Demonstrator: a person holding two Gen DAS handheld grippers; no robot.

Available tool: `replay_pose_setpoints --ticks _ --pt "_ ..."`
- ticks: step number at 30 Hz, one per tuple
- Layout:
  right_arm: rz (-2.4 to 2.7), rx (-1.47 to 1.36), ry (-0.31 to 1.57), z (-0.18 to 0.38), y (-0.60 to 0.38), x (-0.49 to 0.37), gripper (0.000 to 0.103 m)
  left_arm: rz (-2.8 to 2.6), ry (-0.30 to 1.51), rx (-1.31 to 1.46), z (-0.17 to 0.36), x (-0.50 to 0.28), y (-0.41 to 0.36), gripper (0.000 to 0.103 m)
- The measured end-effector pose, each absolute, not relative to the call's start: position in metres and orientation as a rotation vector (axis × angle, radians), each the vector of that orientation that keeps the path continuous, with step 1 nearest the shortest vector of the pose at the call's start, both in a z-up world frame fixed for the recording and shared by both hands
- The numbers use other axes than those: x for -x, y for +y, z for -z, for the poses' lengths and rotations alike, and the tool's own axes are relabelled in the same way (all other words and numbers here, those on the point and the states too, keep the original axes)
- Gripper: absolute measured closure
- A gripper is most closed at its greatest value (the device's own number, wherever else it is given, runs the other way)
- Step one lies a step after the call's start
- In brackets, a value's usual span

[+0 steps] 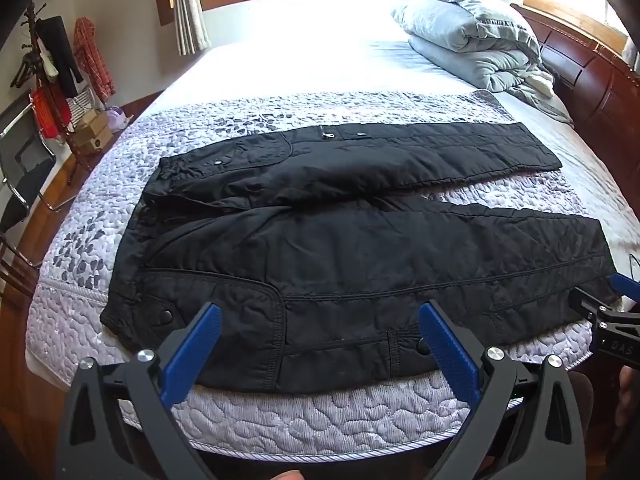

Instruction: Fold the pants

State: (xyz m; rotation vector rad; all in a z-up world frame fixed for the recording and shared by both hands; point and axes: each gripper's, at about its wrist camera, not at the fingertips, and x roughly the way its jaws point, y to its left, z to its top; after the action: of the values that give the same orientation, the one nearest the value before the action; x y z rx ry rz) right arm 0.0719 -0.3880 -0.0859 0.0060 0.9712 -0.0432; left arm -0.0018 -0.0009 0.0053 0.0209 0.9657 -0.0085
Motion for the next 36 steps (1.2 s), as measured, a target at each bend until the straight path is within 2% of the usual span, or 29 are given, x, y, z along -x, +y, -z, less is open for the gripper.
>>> replay_pose_setpoints --ticks 36 --pt "0.039 -0.002 0.981 0.0864 -0.3902 -0.0793 0.002 -0.001 0.965 -0.021 -0.0058 0.0001 0.0006 0.003"
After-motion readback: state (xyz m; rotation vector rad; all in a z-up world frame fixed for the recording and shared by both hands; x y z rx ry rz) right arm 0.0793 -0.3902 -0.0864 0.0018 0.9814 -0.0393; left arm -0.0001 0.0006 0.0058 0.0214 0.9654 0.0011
